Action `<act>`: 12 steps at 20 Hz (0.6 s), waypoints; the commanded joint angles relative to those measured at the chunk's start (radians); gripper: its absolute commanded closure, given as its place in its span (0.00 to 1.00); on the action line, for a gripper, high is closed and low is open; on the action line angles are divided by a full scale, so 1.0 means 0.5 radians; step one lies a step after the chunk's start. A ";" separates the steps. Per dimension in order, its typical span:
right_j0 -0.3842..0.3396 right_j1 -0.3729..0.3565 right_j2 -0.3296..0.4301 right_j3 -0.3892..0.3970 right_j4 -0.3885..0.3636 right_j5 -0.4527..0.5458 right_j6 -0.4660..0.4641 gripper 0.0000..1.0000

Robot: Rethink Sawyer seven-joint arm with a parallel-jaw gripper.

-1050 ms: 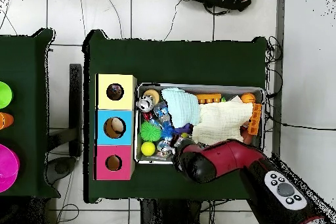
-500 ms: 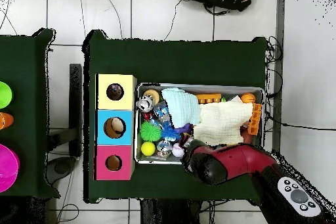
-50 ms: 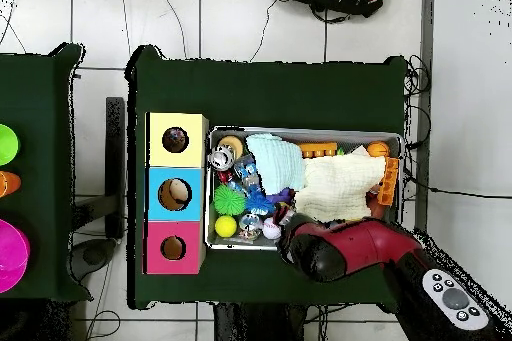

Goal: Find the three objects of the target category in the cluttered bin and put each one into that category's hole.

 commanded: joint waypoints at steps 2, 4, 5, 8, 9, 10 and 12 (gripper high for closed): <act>0.018 0.035 0.094 -0.117 -0.151 -0.092 -0.281 0.00; 0.015 0.020 0.098 -0.102 -0.145 -0.088 -0.282 0.00; 0.018 0.018 0.097 -0.097 -0.143 -0.090 -0.277 0.00; 0.034 0.011 0.075 -0.093 -0.156 -0.106 -0.256 0.00; 0.046 0.024 0.058 -0.111 -0.171 -0.118 -0.245 0.00; 0.062 0.037 0.035 -0.134 -0.196 -0.131 -0.237 0.00; 0.035 0.080 0.051 -0.166 -0.211 -0.127 -0.273 0.00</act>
